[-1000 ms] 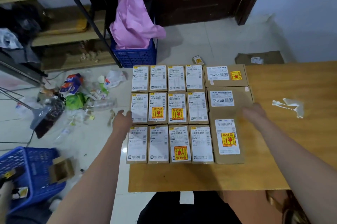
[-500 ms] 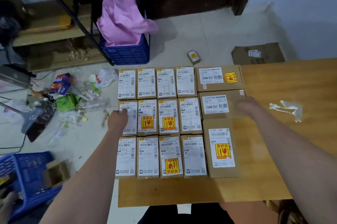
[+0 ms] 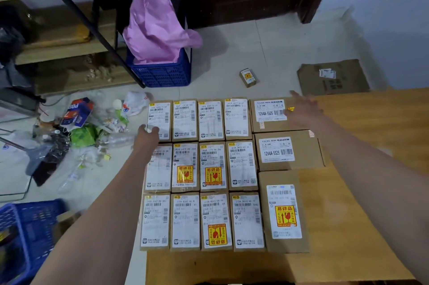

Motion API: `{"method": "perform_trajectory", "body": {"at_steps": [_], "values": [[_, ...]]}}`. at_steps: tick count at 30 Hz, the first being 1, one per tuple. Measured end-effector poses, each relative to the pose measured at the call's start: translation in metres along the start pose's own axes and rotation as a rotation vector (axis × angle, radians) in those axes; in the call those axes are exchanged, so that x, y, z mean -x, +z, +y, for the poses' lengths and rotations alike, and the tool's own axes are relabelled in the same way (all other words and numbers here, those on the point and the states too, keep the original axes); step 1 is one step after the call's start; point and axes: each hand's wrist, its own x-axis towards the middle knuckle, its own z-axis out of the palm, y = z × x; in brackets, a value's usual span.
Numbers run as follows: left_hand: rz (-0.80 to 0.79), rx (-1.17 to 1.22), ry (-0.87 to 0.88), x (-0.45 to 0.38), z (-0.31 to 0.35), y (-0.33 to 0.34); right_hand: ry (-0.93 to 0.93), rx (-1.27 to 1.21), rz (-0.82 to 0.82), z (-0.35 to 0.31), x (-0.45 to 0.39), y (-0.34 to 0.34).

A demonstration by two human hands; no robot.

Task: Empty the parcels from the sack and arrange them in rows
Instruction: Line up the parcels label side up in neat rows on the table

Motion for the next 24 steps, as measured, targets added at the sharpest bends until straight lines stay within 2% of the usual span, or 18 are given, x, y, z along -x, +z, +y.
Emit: {"method": "perform_trajectory", "body": {"at_steps": [5, 8, 19, 24], "values": [[-0.015, 0.022, -0.022, -0.012, 0.01, 0.005, -0.179, 0.177, -0.072, -0.029, -0.017, 0.006], [0.001, 0.03, -0.01, -0.016, 0.006, 0.005, -0.179, 0.167, -0.108, -0.033, -0.021, 0.014], [0.003, -0.019, 0.02, -0.023, 0.009, 0.006, -0.16, 0.175, -0.045, -0.025, -0.016, 0.015], [0.003, -0.001, 0.026, -0.033, 0.023, 0.01, -0.25, 0.064, -0.047, -0.066, -0.019, 0.014]]}}
